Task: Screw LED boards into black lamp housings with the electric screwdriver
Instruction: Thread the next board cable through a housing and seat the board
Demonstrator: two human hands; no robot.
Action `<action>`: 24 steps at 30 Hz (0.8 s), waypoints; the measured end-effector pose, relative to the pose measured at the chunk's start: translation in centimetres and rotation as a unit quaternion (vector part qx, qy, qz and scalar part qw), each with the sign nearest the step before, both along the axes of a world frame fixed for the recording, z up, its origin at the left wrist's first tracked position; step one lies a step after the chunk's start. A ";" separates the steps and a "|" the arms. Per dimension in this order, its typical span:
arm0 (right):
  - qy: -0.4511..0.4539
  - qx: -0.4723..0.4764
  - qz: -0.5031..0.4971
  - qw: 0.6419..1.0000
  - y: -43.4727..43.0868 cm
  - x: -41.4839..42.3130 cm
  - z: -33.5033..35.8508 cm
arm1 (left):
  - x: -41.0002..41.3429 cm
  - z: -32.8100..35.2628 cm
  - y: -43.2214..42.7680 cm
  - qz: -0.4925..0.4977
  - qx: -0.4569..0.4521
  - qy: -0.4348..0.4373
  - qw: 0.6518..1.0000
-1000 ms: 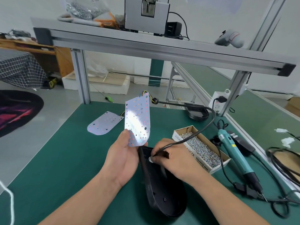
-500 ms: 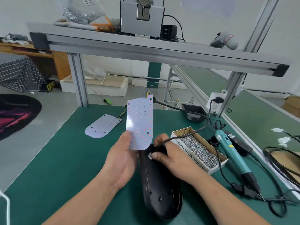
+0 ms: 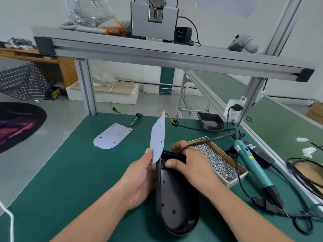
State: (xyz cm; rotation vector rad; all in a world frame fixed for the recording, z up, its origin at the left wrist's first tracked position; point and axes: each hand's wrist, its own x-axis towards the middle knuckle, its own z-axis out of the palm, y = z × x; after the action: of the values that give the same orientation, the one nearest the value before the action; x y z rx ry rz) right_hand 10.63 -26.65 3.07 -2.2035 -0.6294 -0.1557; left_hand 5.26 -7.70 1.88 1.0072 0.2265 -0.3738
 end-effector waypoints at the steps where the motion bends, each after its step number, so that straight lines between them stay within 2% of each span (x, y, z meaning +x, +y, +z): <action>1: -0.003 -0.014 0.000 1.000 -0.1 0.0 -0.1 | 0.0 -0.1 0.1 -0.019 -0.007 0.007 1.000; 6: -0.006 -0.089 -0.006 0.996 -0.5 0.0 0.5 | 0.2 0.0 0.9 -0.060 -0.025 -0.020 0.998; 9: 0.042 -0.049 0.020 0.998 -0.7 0.2 0.9 | 0.4 0.1 1.9 -0.098 -0.003 -0.030 0.995; 11: 0.097 -0.015 0.063 0.993 -1.3 0.4 1.2 | 0.5 0.0 2.4 -0.086 0.012 -0.030 0.996; 15: 0.177 0.134 0.163 0.961 -4.0 1.3 1.6 | 1.1 -0.2 3.3 0.025 0.018 -0.004 1.000; 19: 0.206 0.281 0.169 0.922 -5.3 2.1 1.6 | 1.8 0.0 4.3 0.178 -0.035 -0.032 0.983; 21: 0.216 0.301 0.154 0.916 -4.8 2.2 1.3 | 2.0 0.1 4.8 0.221 -0.099 -0.052 0.969; 24: 0.211 0.285 0.127 0.926 -3.9 2.1 0.6 | 2.0 0.1 5.5 0.252 -0.170 -0.081 0.949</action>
State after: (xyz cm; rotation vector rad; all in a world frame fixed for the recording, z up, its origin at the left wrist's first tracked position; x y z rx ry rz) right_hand 12.71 -30.53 3.67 -1.5093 -0.5343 0.2418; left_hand 7.28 -2.20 1.97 0.6045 0.2513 0.1357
